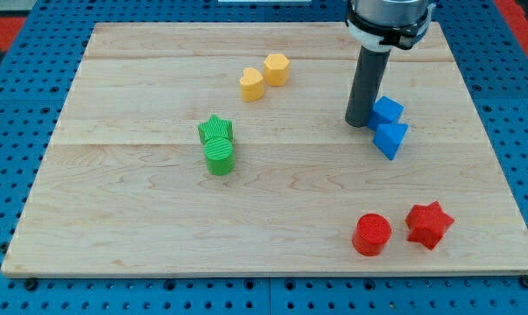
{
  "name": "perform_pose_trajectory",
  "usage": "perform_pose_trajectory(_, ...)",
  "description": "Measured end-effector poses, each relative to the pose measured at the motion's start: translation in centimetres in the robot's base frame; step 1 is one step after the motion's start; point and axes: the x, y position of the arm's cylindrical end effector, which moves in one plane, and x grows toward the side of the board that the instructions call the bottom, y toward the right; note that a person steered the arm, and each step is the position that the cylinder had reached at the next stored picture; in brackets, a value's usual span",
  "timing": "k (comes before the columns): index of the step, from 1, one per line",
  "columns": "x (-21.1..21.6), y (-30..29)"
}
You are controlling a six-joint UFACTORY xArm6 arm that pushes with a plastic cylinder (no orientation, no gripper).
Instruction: Move your arm to the left side of the yellow hexagon
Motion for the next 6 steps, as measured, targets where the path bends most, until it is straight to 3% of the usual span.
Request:
perform_pose_trajectory(3, -13.2, -5.0)
perform_pose_trajectory(4, -16.8, -10.1)
perform_pose_trajectory(5, -16.2, -13.7)
perform_pose_trajectory(6, -10.7, -13.7)
